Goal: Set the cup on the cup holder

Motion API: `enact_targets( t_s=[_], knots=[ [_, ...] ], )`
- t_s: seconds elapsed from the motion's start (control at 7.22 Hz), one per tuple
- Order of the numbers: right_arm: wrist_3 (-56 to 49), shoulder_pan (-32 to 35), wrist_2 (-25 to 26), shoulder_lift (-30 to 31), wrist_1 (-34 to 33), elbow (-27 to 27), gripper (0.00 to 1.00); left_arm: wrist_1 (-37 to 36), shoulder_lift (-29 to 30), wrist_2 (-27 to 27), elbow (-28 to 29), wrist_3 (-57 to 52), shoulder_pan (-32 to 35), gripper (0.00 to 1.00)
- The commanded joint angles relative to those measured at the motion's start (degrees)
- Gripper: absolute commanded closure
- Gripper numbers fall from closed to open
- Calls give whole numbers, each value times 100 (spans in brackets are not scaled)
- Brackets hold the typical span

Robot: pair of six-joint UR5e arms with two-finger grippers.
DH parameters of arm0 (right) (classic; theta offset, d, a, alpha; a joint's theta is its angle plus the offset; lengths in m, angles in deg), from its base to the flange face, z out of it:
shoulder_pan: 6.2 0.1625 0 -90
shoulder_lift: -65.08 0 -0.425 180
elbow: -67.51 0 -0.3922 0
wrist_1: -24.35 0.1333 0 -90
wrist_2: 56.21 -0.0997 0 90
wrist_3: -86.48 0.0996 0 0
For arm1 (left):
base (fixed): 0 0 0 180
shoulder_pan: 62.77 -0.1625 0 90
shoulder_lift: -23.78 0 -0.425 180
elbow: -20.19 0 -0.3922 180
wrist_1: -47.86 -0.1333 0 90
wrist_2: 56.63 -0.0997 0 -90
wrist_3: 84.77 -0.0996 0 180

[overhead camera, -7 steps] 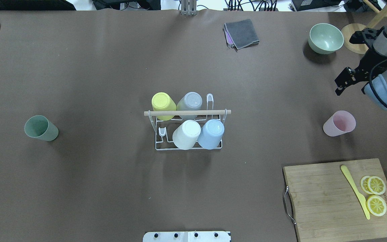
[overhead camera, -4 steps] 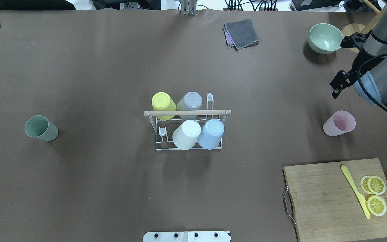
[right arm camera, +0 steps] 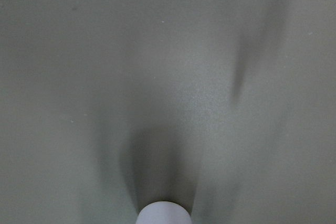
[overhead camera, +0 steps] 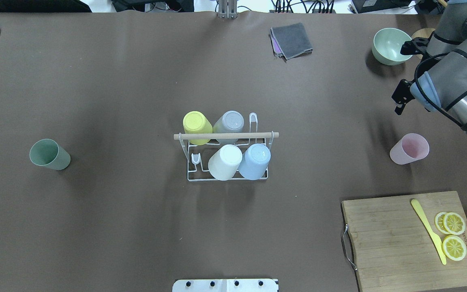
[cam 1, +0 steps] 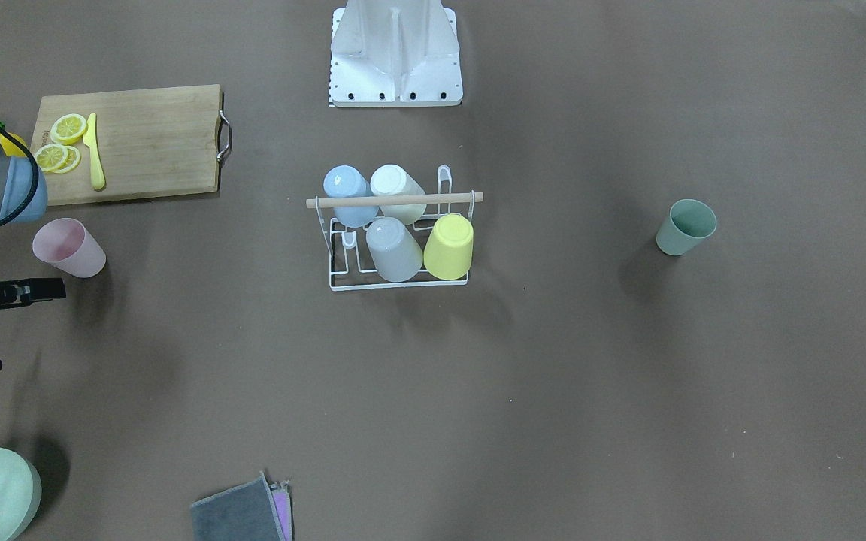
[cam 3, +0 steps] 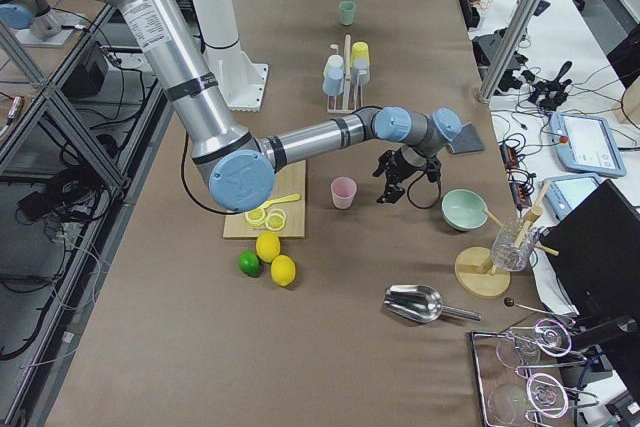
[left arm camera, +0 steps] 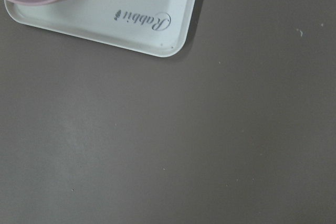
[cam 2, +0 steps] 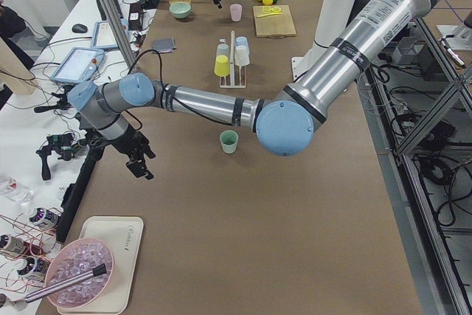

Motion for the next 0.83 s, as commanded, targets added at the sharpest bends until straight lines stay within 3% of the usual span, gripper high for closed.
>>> enact_targets(
  t_s=[0.0,0.42,0.69],
  knots=[
    [-13,-98,-128,-151,-255,-332,1,-87,11,871,-24,90,-298,3],
    [-318,-353,-181,-143,-299,-622,2,-43,20,1840,-242,414,-605,3],
    [-565,-459,-181,-143,-421,-728,2,-17,3,2115,-393,591,-973,3]
  ],
)
